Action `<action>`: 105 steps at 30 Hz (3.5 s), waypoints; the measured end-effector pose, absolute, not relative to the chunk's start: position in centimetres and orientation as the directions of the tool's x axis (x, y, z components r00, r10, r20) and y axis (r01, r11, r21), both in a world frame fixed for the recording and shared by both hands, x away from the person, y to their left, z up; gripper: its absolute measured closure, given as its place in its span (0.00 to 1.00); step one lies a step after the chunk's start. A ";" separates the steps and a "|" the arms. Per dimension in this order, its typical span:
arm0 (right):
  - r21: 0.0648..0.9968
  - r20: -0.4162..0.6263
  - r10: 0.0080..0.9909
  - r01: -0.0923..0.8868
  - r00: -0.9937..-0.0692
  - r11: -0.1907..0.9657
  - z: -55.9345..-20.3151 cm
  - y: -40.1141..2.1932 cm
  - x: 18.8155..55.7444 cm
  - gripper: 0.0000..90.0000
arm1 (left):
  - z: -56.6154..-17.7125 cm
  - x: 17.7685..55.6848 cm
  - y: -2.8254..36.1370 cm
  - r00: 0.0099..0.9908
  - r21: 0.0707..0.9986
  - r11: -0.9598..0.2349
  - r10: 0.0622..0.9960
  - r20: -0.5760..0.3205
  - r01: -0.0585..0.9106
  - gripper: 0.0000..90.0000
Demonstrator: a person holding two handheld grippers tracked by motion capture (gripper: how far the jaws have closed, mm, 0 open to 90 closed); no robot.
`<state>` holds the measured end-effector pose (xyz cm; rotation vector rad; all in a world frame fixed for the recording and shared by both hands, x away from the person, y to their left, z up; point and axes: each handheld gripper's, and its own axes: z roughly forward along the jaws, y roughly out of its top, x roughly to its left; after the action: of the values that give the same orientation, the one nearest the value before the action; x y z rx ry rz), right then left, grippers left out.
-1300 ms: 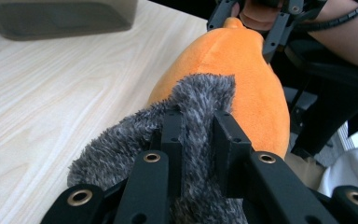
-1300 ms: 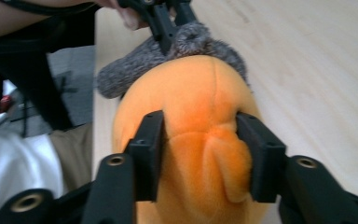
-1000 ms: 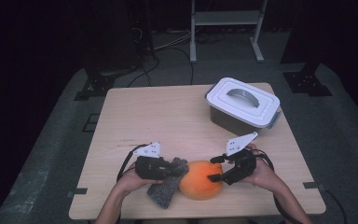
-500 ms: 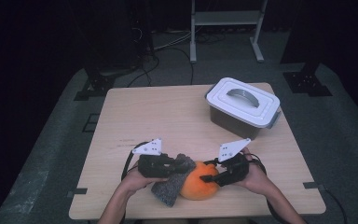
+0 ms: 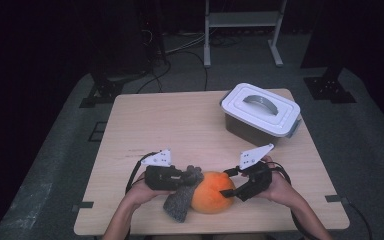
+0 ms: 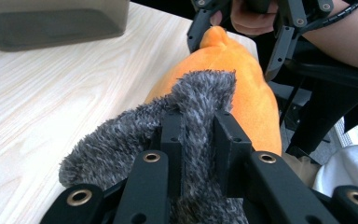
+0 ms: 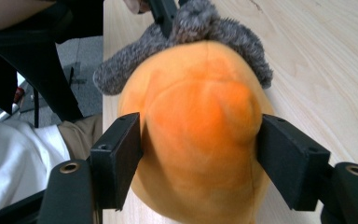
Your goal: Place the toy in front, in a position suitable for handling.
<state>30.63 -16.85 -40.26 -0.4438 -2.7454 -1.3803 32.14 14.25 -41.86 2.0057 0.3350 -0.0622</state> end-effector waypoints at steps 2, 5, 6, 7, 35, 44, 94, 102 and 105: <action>0.771 0.152 0.239 0.266 -0.959 0.579 -40.4 -16.8 30.6 0.39 | -41.9 32.2 14.3 0.959 0.875 -0.409 0.213 -0.187 0.261 0.84; 0.775 0.140 0.252 0.265 -0.958 0.574 -40.3 -16.8 30.6 0.51 | -41.5 32.1 14.2 0.962 0.879 -0.408 0.217 -0.167 0.245 0.84; 0.778 0.148 0.260 0.275 -0.954 0.565 -40.3 -16.8 30.6 0.55 | -41.2 32.0 14.2 0.963 0.884 -0.402 0.218 -0.161 0.239 0.84; 0.783 0.148 0.268 0.278 -0.952 0.556 -40.4 -16.6 30.6 0.57 | -40.9 31.9 14.2 0.965 0.890 -0.394 0.212 -0.156 0.231 0.84; 0.791 0.095 0.287 0.247 -0.953 0.559 -40.0 -15.9 30.1 0.68 | -39.6 31.6 14.2 0.969 0.901 -0.374 0.188 -0.158 0.220 0.84; 0.784 0.036 0.259 0.187 -0.965 0.591 -40.1 -13.7 29.0 0.69 | -38.3 30.7 12.8 0.980 0.909 -0.376 0.154 -0.129 0.179 0.84; 0.781 0.176 0.256 0.293 -0.951 0.552 -41.0 -16.2 31.1 0.39 | -40.4 31.6 13.8 0.966 0.866 -0.434 0.178 -0.189 0.249 0.83; 0.778 0.141 0.255 0.267 -0.956 0.569 -41.3 -15.2 30.4 0.54 | -40.3 31.3 13.2 0.970 0.870 -0.433 0.157 -0.187 0.237 0.83; 0.800 0.090 0.278 0.236 -0.956 0.552 -40.9 -15.3 30.2 0.62 | -39.9 31.4 13.5 0.968 0.880 -0.411 0.180 -0.175 0.236 0.83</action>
<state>30.17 -15.31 -40.91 -0.4656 -2.8086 -1.4360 31.39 13.45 -39.94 2.0058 0.2958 -0.0632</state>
